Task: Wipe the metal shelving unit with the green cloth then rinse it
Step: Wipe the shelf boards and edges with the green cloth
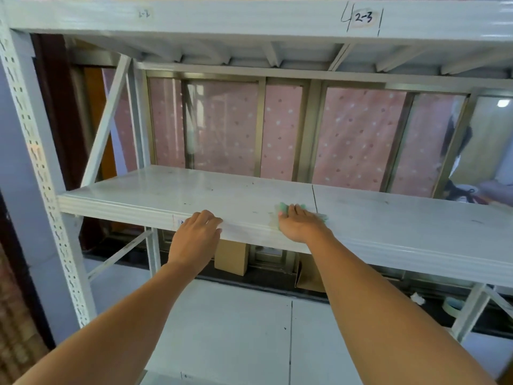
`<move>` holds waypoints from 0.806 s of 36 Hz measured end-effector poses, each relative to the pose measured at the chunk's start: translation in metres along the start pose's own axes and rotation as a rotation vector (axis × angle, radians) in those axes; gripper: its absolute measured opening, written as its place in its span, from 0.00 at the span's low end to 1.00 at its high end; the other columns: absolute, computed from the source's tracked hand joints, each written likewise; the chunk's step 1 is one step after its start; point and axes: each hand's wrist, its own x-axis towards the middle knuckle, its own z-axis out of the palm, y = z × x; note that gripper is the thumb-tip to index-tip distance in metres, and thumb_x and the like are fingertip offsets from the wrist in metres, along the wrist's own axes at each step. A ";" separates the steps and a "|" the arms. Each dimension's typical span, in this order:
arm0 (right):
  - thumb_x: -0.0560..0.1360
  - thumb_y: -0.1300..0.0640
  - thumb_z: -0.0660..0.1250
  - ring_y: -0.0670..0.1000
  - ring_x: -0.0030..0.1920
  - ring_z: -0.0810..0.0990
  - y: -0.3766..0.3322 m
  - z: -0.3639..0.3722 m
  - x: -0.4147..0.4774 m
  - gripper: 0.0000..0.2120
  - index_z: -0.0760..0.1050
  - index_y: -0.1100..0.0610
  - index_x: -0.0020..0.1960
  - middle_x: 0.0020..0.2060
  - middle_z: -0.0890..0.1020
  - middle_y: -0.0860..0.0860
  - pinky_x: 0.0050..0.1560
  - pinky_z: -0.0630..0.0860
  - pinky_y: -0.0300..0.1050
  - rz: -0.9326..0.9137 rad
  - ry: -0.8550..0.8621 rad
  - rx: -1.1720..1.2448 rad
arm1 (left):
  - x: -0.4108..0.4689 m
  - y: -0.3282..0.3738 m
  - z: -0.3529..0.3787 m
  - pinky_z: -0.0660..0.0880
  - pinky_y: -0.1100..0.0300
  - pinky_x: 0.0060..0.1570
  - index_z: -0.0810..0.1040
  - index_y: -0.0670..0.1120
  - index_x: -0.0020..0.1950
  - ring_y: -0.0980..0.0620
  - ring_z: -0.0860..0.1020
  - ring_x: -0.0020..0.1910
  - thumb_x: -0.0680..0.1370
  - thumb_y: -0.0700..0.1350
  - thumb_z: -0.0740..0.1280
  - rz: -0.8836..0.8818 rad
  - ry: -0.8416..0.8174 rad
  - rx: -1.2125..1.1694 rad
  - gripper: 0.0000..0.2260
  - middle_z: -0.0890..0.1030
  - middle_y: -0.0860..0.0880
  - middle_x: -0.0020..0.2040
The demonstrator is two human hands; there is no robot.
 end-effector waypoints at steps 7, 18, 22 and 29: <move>0.82 0.40 0.37 0.55 0.79 0.45 -0.044 0.010 0.013 0.32 0.41 0.55 0.81 0.80 0.44 0.52 0.76 0.44 0.56 -0.007 -0.008 0.017 | 0.008 -0.028 -0.005 0.75 0.57 0.52 0.82 0.46 0.58 0.51 0.78 0.54 0.81 0.45 0.64 0.056 0.021 -0.015 0.10 0.81 0.51 0.55; 0.81 0.40 0.37 0.56 0.79 0.44 -0.106 0.028 0.044 0.33 0.40 0.56 0.80 0.80 0.43 0.54 0.77 0.44 0.56 -0.015 -0.003 -0.007 | 0.016 -0.107 -0.018 0.79 0.54 0.47 0.83 0.45 0.55 0.49 0.79 0.48 0.79 0.42 0.68 0.073 0.047 0.080 0.07 0.81 0.50 0.51; 0.81 0.41 0.37 0.56 0.79 0.44 -0.131 0.033 0.053 0.33 0.40 0.56 0.80 0.80 0.43 0.54 0.77 0.43 0.57 -0.004 -0.006 -0.018 | 0.021 -0.137 -0.026 0.79 0.55 0.48 0.83 0.47 0.54 0.50 0.78 0.49 0.79 0.45 0.68 0.047 0.044 0.082 0.07 0.81 0.51 0.51; 0.82 0.40 0.37 0.55 0.79 0.42 -0.174 0.042 0.060 0.32 0.39 0.56 0.80 0.80 0.42 0.53 0.77 0.42 0.56 -0.008 -0.032 -0.014 | 0.025 -0.170 -0.031 0.79 0.53 0.44 0.83 0.46 0.51 0.49 0.77 0.48 0.78 0.45 0.70 0.088 0.033 -0.009 0.05 0.81 0.51 0.49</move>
